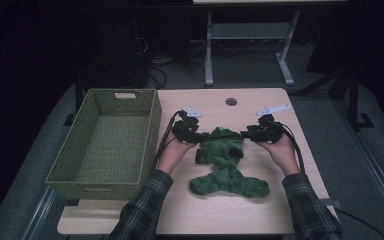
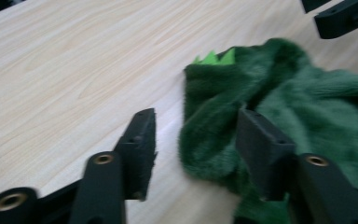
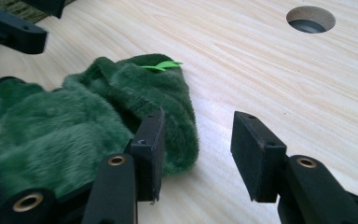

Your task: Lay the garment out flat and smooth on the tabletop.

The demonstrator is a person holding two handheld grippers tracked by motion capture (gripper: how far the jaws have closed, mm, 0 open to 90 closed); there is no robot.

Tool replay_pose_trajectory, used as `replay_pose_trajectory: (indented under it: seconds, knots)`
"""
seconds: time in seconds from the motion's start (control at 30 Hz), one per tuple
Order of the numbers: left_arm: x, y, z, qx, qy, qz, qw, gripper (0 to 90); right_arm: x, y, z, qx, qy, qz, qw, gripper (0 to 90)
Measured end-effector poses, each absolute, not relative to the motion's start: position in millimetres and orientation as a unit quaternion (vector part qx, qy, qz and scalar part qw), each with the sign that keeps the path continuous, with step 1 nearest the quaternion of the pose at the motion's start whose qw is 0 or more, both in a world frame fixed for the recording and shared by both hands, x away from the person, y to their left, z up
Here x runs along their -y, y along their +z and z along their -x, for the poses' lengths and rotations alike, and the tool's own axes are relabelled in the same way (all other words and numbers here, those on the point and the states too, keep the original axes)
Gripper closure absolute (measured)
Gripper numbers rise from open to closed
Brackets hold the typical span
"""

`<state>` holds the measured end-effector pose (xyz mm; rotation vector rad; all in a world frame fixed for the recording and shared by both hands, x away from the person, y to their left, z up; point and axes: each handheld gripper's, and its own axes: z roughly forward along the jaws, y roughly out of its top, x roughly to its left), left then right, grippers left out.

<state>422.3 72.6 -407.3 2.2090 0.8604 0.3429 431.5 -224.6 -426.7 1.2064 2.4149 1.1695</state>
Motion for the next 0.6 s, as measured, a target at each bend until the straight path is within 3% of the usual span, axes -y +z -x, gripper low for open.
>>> replay_pose_trajectory:
  seconds: [0.4, 0.6]
  knots:
    - [-85.9, -406.4, -362.6, -0.295, 0.119, -0.871, 0.374, 15.3, 223.2, -418.3, -403.4, -0.818, 0.393, -0.410, 0.088, 49.3]
    - [-95.5, -420.1, -325.4, -0.288, 0.119, -0.875, 0.370, 12.9, 218.6, -416.7, -388.0, -0.819, 0.403, -0.398, 0.089, 50.1]
